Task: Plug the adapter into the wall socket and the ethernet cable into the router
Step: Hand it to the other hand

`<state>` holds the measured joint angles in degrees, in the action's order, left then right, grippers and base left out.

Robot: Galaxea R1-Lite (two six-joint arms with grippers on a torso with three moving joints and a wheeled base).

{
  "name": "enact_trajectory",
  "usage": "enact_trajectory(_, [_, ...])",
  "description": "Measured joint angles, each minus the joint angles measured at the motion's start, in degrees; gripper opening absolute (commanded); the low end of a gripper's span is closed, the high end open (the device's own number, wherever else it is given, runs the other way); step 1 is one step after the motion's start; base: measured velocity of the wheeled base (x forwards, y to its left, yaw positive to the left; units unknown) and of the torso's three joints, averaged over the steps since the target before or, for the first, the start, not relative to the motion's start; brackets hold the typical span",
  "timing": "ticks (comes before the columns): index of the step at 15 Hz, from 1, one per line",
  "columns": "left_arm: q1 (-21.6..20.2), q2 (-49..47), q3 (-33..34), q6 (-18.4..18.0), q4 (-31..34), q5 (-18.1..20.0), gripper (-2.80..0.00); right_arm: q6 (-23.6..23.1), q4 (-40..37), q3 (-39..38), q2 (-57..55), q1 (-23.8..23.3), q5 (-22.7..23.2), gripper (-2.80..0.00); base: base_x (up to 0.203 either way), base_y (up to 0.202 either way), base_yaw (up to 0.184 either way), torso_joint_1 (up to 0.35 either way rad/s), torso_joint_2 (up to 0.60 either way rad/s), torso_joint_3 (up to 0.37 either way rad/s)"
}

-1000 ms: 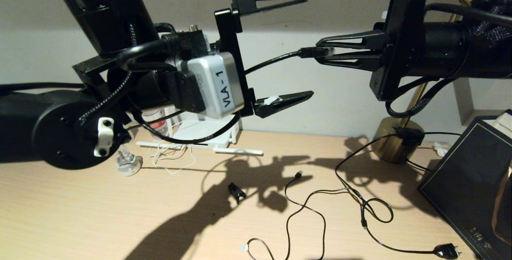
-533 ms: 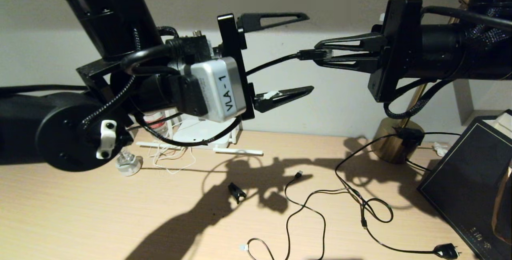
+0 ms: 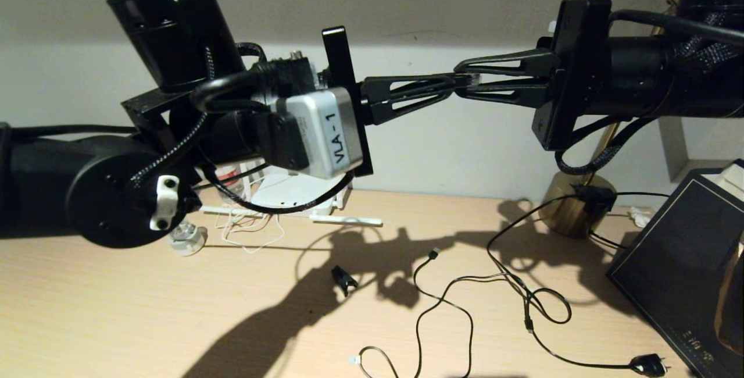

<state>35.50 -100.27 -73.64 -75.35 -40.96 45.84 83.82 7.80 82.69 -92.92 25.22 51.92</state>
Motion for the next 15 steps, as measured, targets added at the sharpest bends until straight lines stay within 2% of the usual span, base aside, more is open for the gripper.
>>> enact_trajectory(7, [0.02, -0.06, 0.00, 0.05, -0.05, 0.00, -2.80, 0.00, -0.08, 0.13, 0.00, 0.49, -0.02, -2.80, 0.000, 0.000, 0.000, 0.000, 0.00, 0.000])
enact_trajectory(8, [0.00, -0.06, 0.02, 0.01, -0.05, 0.00, 0.00, 0.05, -0.08, 0.17, 0.00, 0.51, -0.05, -2.80, 0.000, 0.000, 0.000, 0.000, 0.00, 0.000])
enact_trajectory(15, [-0.52, -0.12, -0.92, 0.59, -0.02, -0.11, 0.00, 0.09, -0.33, -0.34, 0.53, 0.51, 0.07, -2.80, 0.000, 0.000, 0.000, 0.000, 0.00, 0.000])
